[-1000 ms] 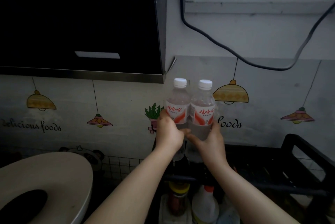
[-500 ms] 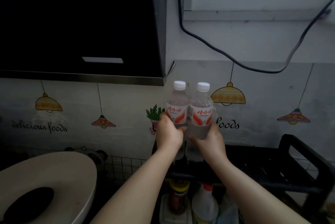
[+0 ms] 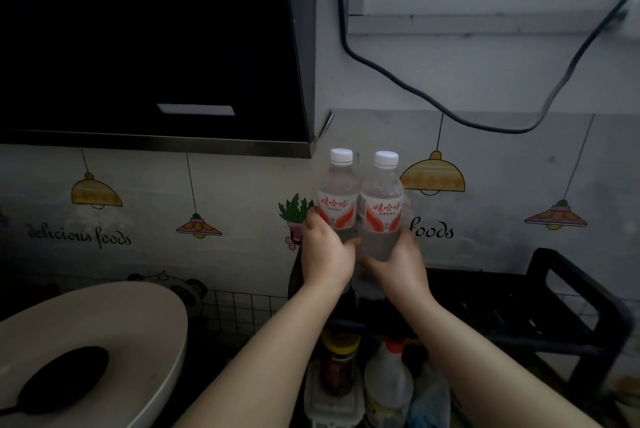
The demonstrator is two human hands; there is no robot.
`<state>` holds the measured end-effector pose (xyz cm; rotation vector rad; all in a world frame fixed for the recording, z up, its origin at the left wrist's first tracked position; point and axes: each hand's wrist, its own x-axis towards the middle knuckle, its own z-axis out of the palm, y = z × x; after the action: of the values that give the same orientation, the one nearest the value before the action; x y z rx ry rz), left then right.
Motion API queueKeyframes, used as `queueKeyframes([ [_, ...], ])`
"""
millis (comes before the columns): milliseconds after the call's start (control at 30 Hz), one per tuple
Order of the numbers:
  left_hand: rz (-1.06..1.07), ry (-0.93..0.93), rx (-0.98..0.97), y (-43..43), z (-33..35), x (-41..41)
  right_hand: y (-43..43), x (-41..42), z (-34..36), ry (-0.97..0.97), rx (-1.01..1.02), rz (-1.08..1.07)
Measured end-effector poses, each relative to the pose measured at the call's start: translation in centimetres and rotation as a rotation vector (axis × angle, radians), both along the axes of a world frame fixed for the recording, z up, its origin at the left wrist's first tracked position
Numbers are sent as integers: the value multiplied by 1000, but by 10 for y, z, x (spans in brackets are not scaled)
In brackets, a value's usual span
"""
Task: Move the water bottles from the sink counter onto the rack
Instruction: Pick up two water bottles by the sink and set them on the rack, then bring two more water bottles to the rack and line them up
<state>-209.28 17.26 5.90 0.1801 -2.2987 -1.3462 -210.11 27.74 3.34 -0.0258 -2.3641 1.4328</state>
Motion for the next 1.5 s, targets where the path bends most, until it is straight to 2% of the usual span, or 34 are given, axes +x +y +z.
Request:
queueKeyframes([
  [167, -9, 12, -142, 2, 2, 28, 13, 22, 7, -85, 163, -13],
  [333, 28, -139, -411, 10, -3, 60, 30, 50, 10, -141, 320, -3],
  [600, -29, -256, -607, 37, -8, 112, 59, 104, 7, -148, 472, 81],
  [767, -119, -373, -686, 52, -16, 142, 77, 143, -1, -250, 515, 68],
  [1067, -367, -503, -783, 84, -68, 225, 110, 256, -45, -442, 535, -8],
  [1267, -606, -567, -860, 143, -91, 279, 162, 338, -67, -629, 509, -82],
  [1500, -842, -483, -966, 251, -100, 337, 254, 422, -71, -729, 450, -283],
])
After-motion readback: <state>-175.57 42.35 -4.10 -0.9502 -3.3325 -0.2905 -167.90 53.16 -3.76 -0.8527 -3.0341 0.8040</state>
